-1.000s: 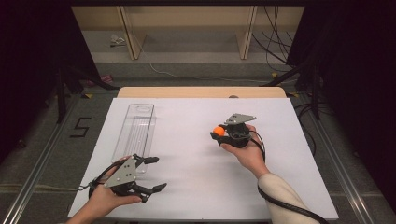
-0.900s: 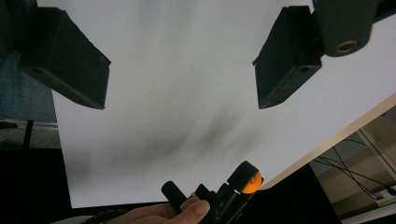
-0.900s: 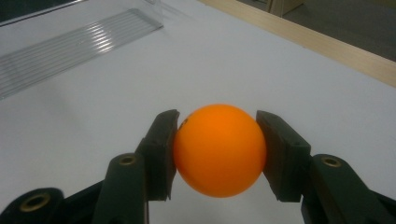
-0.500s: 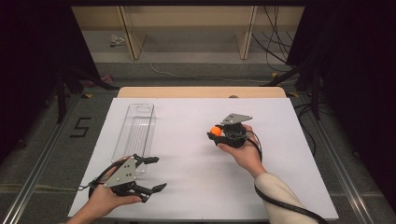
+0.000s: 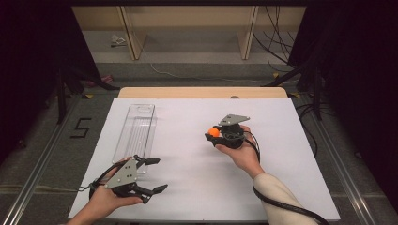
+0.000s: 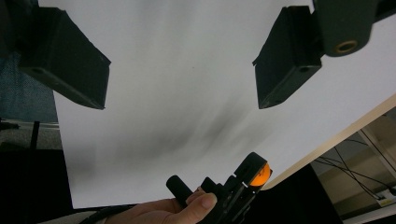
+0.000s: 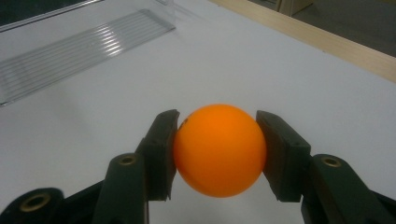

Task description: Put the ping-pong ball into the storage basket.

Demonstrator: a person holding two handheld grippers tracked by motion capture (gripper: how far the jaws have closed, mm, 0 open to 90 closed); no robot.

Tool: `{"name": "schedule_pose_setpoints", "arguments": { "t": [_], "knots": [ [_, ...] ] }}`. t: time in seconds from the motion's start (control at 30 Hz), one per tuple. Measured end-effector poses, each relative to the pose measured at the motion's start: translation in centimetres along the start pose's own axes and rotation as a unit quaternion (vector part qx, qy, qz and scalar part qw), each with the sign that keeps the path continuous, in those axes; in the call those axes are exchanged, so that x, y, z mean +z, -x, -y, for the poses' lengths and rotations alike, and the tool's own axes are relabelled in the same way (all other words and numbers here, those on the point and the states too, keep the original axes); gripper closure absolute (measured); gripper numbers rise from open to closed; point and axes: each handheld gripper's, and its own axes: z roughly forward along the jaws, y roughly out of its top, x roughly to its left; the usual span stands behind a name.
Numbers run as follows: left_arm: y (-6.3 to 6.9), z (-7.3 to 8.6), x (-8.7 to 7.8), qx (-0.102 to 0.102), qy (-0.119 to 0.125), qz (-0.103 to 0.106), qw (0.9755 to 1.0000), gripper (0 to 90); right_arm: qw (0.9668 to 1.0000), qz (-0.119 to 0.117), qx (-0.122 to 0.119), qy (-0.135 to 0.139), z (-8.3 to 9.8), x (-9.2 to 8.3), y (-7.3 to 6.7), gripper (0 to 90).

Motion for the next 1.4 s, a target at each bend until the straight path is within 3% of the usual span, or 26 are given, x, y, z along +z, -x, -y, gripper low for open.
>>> {"name": "schedule_pose_setpoints", "arguments": {
  "t": [1.4],
  "knots": [
    [0.0,0.0,0.0,0.002,-0.001,0.001,1.0000,17.7,0.9999,-0.012,-0.009,0.006,-1.7,1.8,-1.5,51.4]
  ]
}}
